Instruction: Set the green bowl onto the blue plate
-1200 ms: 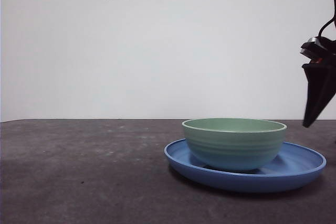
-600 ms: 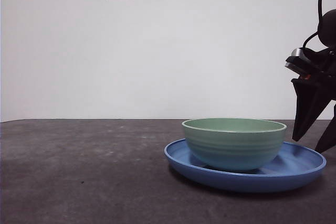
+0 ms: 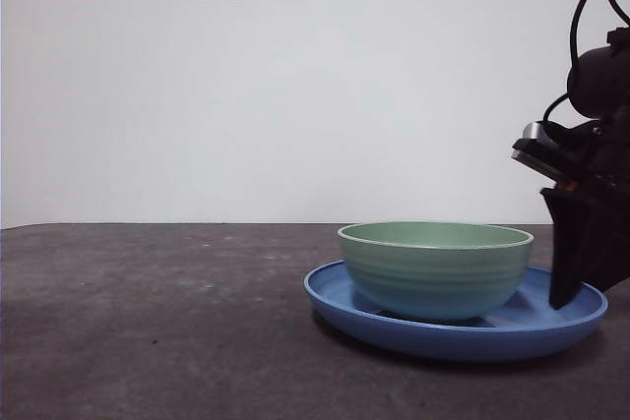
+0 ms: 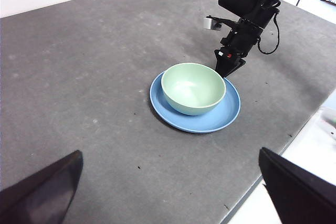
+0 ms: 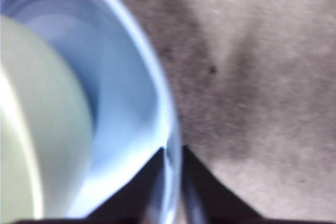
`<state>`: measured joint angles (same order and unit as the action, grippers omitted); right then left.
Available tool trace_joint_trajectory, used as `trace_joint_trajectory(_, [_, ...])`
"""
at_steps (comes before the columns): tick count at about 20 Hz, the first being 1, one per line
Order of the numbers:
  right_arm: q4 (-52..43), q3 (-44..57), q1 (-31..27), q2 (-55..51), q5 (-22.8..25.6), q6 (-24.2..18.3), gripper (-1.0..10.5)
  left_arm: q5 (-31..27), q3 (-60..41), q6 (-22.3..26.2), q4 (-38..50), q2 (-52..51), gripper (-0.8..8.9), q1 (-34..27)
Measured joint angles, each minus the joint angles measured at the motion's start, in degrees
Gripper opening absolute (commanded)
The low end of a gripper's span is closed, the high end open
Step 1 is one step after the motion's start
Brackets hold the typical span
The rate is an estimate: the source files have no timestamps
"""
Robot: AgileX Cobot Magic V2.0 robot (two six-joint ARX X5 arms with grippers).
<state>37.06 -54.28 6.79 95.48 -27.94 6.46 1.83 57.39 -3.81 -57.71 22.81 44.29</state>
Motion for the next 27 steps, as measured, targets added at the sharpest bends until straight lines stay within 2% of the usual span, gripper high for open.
trace_joint_trajectory(6, [0.7, -0.6, 0.1, 0.0, 1.0, 1.3, 0.1, 0.0, 0.0, 0.0, 0.0, 0.0, 5.63, 0.0])
trace_joint_trajectory(14, [7.4, -9.6, 2.3, -0.2, 2.6, 2.1, 0.1, 0.0, 0.0, 0.0, 0.1, 0.0, 5.63, 0.0])
trace_joint_trajectory(19, [5.3, -11.1, 7.4, -0.2, 2.2, 5.7, 0.1, 0.0, 0.0, 0.0, 0.1, 0.0, 5.63, 0.0])
trace_joint_trajectory(27, [-3.2, -11.1, 14.0, 2.6, -0.5, 13.0, 0.1, 0.0, 0.0, 0.0, 0.1, 0.0, 5.63, 0.0])
